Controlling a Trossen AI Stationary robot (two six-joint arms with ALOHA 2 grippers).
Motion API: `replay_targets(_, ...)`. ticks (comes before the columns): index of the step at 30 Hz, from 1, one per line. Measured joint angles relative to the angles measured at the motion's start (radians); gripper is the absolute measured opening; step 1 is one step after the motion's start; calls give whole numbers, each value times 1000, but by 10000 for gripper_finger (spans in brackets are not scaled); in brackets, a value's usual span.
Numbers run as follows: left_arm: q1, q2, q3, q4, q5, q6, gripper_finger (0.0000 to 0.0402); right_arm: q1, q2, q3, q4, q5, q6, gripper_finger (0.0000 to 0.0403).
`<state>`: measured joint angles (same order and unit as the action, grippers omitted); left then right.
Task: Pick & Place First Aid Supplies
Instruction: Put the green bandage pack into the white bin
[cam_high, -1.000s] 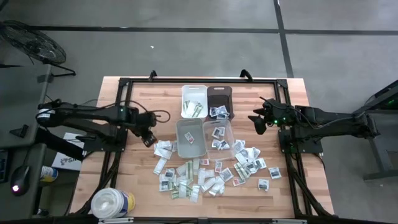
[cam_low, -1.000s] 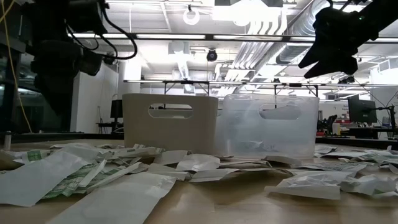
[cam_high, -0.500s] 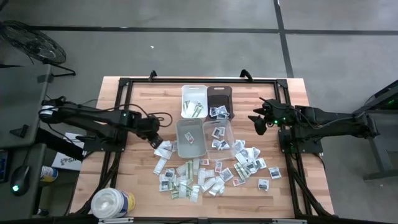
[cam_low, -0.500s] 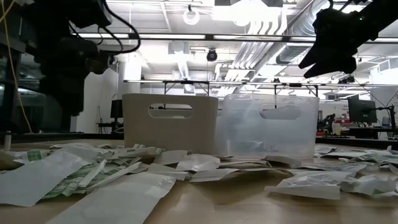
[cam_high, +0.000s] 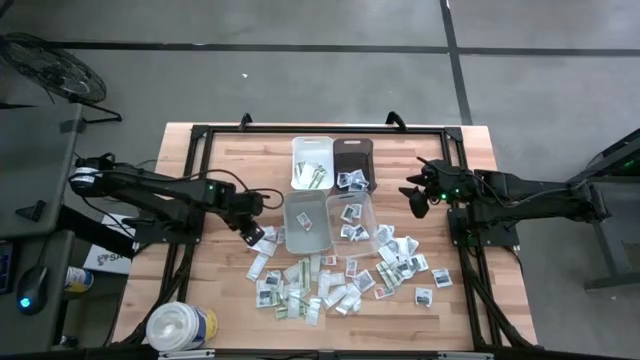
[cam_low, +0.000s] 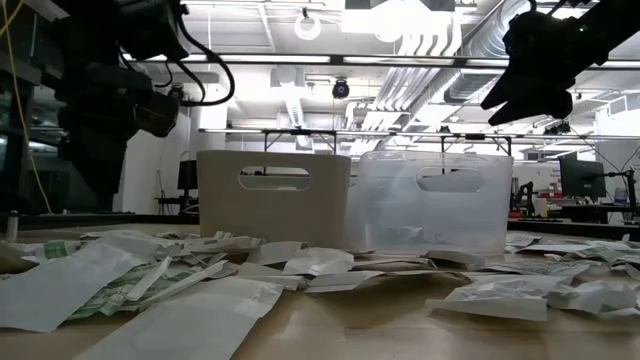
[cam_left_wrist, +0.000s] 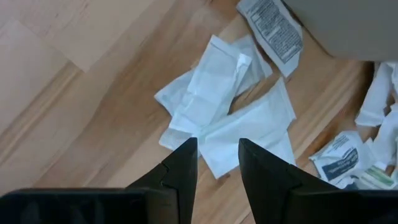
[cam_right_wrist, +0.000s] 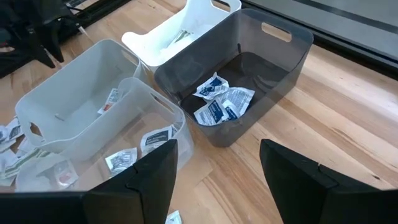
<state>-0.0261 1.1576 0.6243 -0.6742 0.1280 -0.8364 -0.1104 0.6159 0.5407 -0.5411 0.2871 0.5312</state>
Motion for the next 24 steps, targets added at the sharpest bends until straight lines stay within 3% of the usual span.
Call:
replay_targets(12, 87, -10, -127, 86, 120, 186, 117, 0, 0, 0, 0, -41, 3, 222)
replay_targets(24, 68, 53, -128, 79, -34, 259, 116, 0, 0, 0, 0, -56, 19, 222)
